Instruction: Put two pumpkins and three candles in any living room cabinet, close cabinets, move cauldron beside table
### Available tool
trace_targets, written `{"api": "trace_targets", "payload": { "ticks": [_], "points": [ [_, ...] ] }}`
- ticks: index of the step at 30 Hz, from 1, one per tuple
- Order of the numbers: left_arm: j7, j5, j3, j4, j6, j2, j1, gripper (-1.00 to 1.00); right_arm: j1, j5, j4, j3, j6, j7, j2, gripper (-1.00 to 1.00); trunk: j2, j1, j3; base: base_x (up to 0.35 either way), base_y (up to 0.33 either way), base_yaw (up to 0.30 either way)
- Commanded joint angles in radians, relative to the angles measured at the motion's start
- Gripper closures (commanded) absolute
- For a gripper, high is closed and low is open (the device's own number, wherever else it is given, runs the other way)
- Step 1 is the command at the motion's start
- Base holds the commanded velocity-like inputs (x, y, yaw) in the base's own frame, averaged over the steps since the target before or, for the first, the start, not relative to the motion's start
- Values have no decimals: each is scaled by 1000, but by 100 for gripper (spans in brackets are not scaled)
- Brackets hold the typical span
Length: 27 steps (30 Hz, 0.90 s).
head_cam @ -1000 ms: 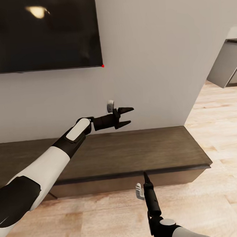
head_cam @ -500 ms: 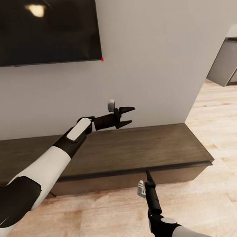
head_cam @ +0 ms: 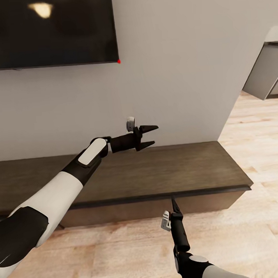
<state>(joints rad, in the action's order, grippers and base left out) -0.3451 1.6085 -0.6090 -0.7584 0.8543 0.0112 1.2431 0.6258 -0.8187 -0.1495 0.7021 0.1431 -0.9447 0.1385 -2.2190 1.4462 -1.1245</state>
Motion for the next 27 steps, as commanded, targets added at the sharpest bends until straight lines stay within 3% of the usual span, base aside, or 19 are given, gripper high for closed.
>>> {"api": "trace_targets", "payload": {
  "ticks": [1,13,27],
  "points": [
    [0,1,0,0,0,0,0,-100,0,-1,1,1,0,0,0,-100,-7,4,-3,0,0,0],
    [-1,1,0,0,0,2,0,-100,0,-8,-2,4,-7,-9,2,-100,-91,50,-41,0,0,0],
    [1,1,0,-8,0,-4,0,-100,0,-4,-3,-1,-2,-131,2,-100,-189,104,-85,0,0,0]
  ]
}}
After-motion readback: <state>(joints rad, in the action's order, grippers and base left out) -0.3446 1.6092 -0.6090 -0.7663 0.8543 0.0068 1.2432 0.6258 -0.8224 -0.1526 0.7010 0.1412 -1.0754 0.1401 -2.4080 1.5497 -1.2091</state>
